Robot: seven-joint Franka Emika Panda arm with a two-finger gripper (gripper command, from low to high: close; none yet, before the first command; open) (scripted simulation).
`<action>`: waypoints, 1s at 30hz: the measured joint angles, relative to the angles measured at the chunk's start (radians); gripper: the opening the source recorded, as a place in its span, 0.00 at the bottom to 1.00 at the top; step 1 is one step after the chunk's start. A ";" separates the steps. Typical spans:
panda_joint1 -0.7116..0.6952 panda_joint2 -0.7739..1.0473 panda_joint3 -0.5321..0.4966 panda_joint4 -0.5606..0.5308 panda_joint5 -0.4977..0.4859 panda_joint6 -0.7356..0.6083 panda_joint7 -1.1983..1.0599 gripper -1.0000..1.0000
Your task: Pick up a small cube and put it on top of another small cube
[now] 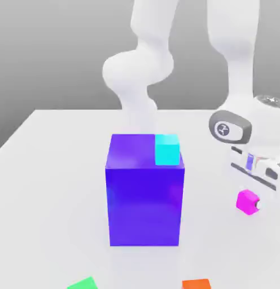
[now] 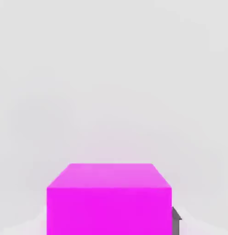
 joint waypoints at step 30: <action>-0.674 0.031 -0.366 0.473 0.344 -0.463 -0.474 0.00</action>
